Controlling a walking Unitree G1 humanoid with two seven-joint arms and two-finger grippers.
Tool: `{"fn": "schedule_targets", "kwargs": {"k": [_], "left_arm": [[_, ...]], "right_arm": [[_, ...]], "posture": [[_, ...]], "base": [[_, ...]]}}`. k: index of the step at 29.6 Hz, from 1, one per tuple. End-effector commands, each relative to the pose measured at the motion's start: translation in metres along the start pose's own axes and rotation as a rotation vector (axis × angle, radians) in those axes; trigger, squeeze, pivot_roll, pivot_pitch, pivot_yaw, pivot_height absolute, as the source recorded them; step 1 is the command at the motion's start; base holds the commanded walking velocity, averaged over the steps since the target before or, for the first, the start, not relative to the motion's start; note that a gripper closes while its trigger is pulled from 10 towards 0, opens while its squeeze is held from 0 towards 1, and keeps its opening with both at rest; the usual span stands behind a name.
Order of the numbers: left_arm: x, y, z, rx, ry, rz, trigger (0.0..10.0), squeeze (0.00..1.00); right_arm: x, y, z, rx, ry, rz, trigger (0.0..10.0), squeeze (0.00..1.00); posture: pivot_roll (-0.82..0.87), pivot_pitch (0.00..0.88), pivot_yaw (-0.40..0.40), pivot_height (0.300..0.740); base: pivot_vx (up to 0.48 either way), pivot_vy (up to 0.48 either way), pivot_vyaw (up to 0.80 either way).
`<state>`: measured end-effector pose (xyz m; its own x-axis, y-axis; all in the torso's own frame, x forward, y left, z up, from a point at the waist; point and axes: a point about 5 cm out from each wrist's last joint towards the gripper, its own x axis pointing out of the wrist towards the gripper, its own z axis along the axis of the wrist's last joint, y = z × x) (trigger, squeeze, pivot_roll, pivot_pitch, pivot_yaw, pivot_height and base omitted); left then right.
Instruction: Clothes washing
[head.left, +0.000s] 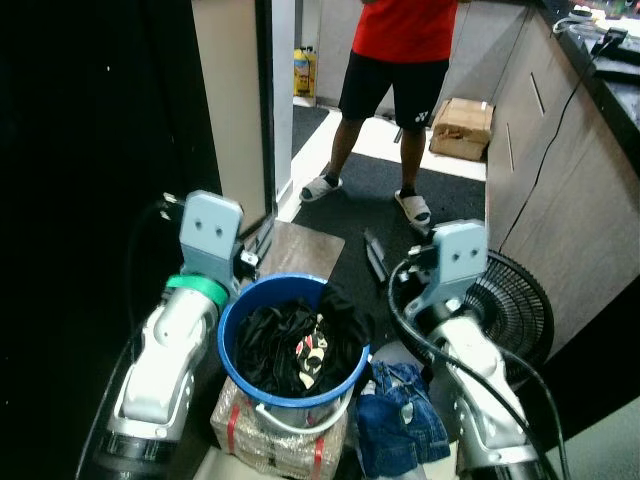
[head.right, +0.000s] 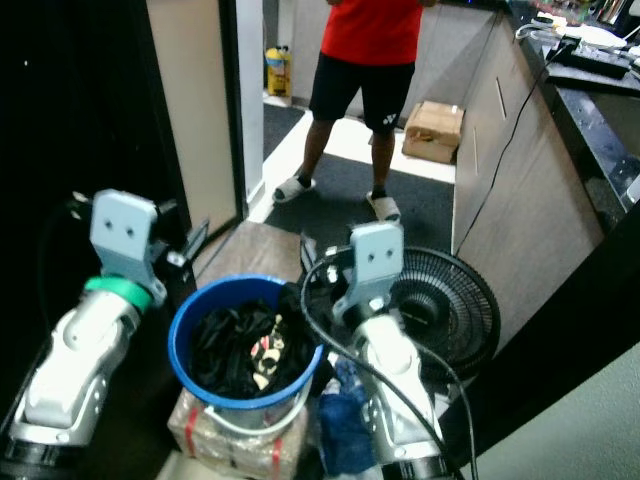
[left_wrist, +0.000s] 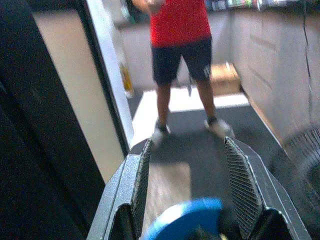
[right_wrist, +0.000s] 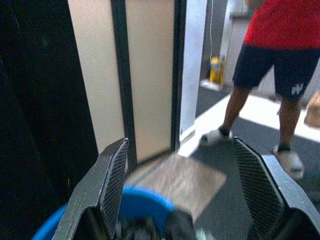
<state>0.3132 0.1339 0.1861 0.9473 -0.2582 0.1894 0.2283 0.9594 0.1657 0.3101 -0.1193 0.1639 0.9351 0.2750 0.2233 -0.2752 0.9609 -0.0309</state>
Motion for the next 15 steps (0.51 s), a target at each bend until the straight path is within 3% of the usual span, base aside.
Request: {"fn": "schedule_targets", "kwargs": {"k": [1, 4, 5, 9, 11, 15], "left_arm": [[-0.004, -0.008, -0.014, -0.005, 0.047, -0.028, 10.0, 0.0], [-0.009, -0.011, -0.026, -0.032, 0.092, -0.033, 10.0, 0.0], [-0.019, -0.015, -0.051, -0.096, 0.186, -0.022, 10.0, 0.0], [-0.03, -0.018, -0.074, -0.134, 0.273, -0.002, 10.0, 0.0], [-0.039, -0.018, -0.092, -0.095, 0.321, 0.023, 10.0, 0.0], [-0.045, -0.009, -0.1, -0.041, 0.329, 0.062, 10.0, 0.0]], "right_arm": [[-0.005, -0.002, -0.012, -0.01, 0.036, -0.008, 10.0, 0.0], [-0.009, -0.003, -0.022, -0.011, 0.071, -0.018, 10.0, 0.0], [-0.016, -0.005, -0.039, -0.019, 0.128, -0.046, 10.0, 0.0], [-0.023, -0.009, -0.052, -0.03, 0.175, -0.088, 10.0, 0.0], [-0.028, -0.012, -0.059, -0.035, 0.193, -0.105, 10.0, 0.0], [-0.022, -0.004, -0.055, -0.056, 0.163, -0.059, 10.0, 0.0]], "posture": [[0.04, 0.075, 0.02, 0.74], [0.04, 0.077, 0.021, 0.74], [0.03, 0.079, 0.022, 0.74], [0.03, 0.08, 0.022, 0.74], [0.03, 0.081, 0.022, 0.74], [0.0, 0.084, 0.015, 0.74]], "base": [[0.0, 0.0, 0.0], [0.0, 0.0, 0.0], [0.0, 0.0, 0.0], [0.0, 0.0, 0.0], [0.0, 0.0, 0.0], [0.0, 0.0, 0.0]]}}
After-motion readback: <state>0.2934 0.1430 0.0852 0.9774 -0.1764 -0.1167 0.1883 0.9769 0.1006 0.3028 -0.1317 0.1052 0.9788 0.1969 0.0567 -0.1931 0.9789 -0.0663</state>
